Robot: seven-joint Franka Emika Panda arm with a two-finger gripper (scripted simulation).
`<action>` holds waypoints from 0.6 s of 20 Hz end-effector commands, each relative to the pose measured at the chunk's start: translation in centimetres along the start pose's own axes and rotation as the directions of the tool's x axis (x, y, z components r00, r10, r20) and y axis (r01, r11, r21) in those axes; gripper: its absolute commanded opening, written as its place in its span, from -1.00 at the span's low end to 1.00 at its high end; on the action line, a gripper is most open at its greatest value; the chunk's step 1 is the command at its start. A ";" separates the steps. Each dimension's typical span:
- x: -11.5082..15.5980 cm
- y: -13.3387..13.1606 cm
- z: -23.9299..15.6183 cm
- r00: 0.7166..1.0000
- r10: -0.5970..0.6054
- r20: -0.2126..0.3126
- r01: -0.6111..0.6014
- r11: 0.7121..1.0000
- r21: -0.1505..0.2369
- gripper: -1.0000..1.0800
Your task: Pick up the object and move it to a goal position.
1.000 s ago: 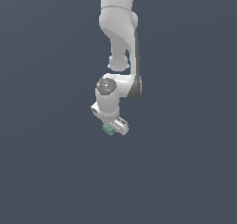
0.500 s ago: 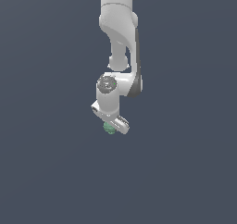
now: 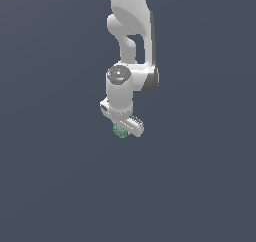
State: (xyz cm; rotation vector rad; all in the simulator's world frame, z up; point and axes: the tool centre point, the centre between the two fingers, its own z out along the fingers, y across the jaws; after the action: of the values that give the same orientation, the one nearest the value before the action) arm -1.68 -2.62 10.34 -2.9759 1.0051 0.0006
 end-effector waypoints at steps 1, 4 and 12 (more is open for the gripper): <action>-0.6 -0.2 -2.3 1.000 0.000 -0.001 0.000 1.000 0.001 -1.00; -1.4 -0.5 -5.4 1.000 0.000 -0.001 0.000 1.000 0.000 -1.00; -3.7 -1.4 -15.0 1.000 0.001 -0.002 -0.001 1.000 -0.001 -1.00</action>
State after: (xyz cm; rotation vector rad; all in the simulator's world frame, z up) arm -3.47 0.35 23.47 -2.9761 1.0065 -0.0018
